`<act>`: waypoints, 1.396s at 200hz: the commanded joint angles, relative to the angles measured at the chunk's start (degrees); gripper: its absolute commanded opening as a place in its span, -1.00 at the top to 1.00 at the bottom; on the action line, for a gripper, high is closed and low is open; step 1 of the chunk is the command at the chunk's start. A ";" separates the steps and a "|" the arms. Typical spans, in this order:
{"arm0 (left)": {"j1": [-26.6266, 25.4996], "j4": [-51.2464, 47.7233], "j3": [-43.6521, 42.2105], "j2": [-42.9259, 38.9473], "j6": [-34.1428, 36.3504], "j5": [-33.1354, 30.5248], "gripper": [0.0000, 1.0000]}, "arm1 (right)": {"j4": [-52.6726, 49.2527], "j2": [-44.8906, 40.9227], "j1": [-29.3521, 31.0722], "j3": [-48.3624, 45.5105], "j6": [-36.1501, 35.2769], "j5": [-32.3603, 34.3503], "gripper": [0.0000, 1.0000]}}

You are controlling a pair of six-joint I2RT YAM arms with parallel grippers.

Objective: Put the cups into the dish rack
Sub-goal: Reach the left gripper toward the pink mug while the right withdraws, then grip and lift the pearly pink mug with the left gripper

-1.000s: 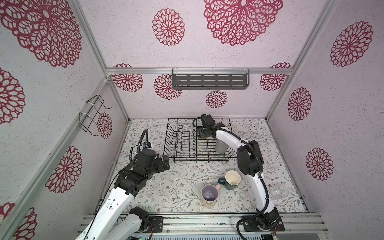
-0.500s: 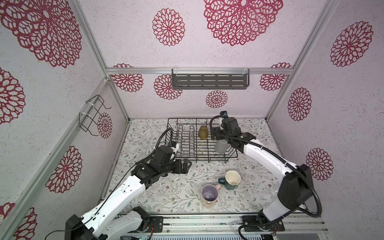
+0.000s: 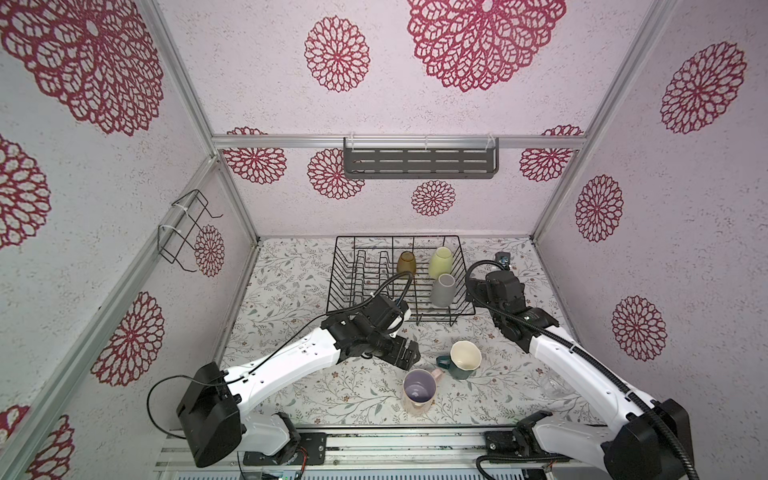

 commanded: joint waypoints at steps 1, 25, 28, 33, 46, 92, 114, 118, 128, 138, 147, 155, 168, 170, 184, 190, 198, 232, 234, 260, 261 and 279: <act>-2.46 -3.71 1.91 3.35 2.32 -1.98 -0.95 | 1.88 -1.45 -0.34 -0.55 2.86 1.01 -0.97; -4.79 -8.10 5.27 8.29 2.39 -4.66 -0.92 | 1.70 -2.09 -0.53 -0.61 4.36 0.85 -0.97; -5.05 -8.72 5.77 8.92 2.49 -4.73 -0.91 | 1.81 -2.16 -0.52 -0.58 4.46 0.72 -0.97; -5.60 -9.42 6.41 9.92 2.80 -4.71 -0.88 | 2.19 -2.41 -0.55 -0.66 4.48 0.51 -0.97; -6.98 -10.79 7.61 12.43 3.74 -4.03 -0.86 | 3.18 -3.00 -0.55 -1.12 4.48 0.34 -0.97; -9.72 -16.04 11.61 19.94 4.52 -10.15 -0.41 | 4.61 -4.26 -0.59 -1.50 5.71 -0.30 -0.96; -9.73 -16.26 12.31 20.92 4.52 -10.74 -0.19 | 4.53 -4.54 -0.60 -1.63 6.02 0.40 -0.96; -9.71 -16.30 12.40 20.85 4.53 -10.85 -0.13 | 4.45 -4.58 -0.64 -1.73 6.13 0.36 -0.96; -9.71 -16.22 12.36 20.43 4.52 -11.25 0.01 | 4.73 -4.95 -0.58 -1.91 6.40 -0.06 -0.96; -9.78 -15.67 12.23 19.84 4.44 -11.49 0.15 | 5.07 -5.16 -0.65 -2.12 6.16 -0.54 -0.96; -9.78 -15.17 12.10 19.29 4.52 -11.17 0.28 | 5.25 -5.30 -0.63 -2.33 6.05 -0.48 -0.95; -9.71 -15.32 12.46 18.92 4.60 -10.85 0.39 | 5.24 -5.45 -0.65 -2.46 6.19 -0.09 -0.95; -9.76 -15.76 13.26 17.57 4.69 -10.27 0.56 | 5.27 -5.70 -0.64 -2.60 6.85 -0.18 -0.95; -9.79 -15.83 13.31 17.36 4.69 -10.21 0.59 | 5.29 -5.76 -0.64 -2.58 7.02 -0.25 -0.95; -9.63 -15.32 13.42 14.69 4.78 -10.06 0.78 | 5.64 -6.12 -0.57 -2.46 7.46 -1.73 -0.95; -9.55 -14.88 13.31 13.55 4.91 -9.99 0.83 | 5.85 -6.29 -0.62 -2.36 7.45 -2.30 -0.95; -9.26 -14.33 12.99 11.54 5.24 -9.87 0.85 | 5.93 -6.52 -0.64 -2.19 7.53 -2.79 -0.95; -5.83 -10.83 9.77 1.48 5.84 -6.04 0.86 | 7.44 -8.11 -0.65 -2.04 8.87 -5.92 -0.95; -5.56 -10.27 9.45 0.90 5.84 -5.79 0.86 | 7.65 -8.14 -0.60 -2.05 8.87 -6.25 -0.94; 0.10 -0.65 2.71 -10.67 4.06 -0.95 0.95 | 12.31 -10.02 -0.61 -3.13 7.29 -14.00 -0.95; 0.42 -0.34 2.44 -11.13 3.94 -0.72 0.95 | 12.63 -10.16 -0.63 -3.25 7.24 -14.40 -0.95; 6.22 4.92 -1.73 -18.77 1.61 2.73 0.99 | 20.04 -12.37 -0.59 -6.23 6.42 -21.47 -0.95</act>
